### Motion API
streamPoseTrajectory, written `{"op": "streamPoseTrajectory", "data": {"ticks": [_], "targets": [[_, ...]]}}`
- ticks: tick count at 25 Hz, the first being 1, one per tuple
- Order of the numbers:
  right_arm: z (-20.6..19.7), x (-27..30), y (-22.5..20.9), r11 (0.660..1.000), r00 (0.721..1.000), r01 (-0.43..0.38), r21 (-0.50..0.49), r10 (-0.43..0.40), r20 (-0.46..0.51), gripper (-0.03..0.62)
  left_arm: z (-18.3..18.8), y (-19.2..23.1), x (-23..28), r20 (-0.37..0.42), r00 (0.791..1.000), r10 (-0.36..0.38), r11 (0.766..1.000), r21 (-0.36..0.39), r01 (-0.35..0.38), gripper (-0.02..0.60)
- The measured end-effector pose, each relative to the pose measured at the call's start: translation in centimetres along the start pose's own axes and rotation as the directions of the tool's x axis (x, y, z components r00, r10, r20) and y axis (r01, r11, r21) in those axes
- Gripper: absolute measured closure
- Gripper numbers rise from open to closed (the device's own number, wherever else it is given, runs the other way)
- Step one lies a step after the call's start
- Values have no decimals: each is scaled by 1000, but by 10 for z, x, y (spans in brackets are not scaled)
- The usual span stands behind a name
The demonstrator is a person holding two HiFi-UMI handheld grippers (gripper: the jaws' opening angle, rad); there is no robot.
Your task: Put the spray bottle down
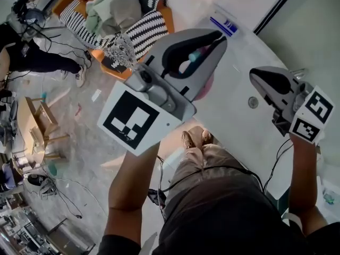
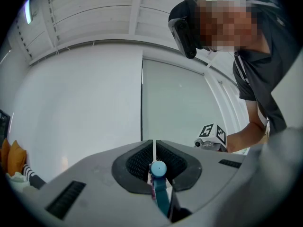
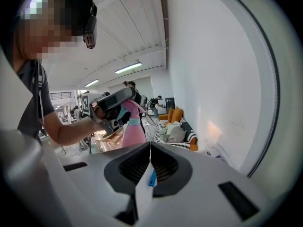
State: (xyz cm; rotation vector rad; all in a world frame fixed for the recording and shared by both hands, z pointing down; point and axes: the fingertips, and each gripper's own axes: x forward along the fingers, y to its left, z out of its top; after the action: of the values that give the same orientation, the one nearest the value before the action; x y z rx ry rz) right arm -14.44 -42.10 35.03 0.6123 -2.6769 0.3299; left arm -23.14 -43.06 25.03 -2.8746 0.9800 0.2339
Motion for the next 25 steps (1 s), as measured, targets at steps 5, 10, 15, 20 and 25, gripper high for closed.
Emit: {"op": "streamPoseTrajectory", "data": {"ticks": [5, 10, 15, 20, 25], "targets": [[-7, 6, -17, 1000, 1000, -17, 15, 17, -16, 585, -14, 11, 14, -5, 1000, 17, 999, -31, -17, 559], [-12, 12, -40, 999, 999, -28, 25, 29, -25, 585, -32, 22, 36, -18, 1000, 20, 999, -42, -21, 558], [-19, 20, -55, 999, 999, -28, 33, 28, -24, 585, -47, 30, 51, -10, 1000, 25, 997, -68, -26, 558], [-26, 28, -72, 997, 999, -38, 61, 39, -22, 585, -69, 41, 64, -44, 998, 37, 995, -89, -41, 558], [-34, 32, -95, 996, 999, -32, 82, 34, -19, 585, -91, 60, 77, -43, 998, 52, 995, -78, -55, 559]]}}
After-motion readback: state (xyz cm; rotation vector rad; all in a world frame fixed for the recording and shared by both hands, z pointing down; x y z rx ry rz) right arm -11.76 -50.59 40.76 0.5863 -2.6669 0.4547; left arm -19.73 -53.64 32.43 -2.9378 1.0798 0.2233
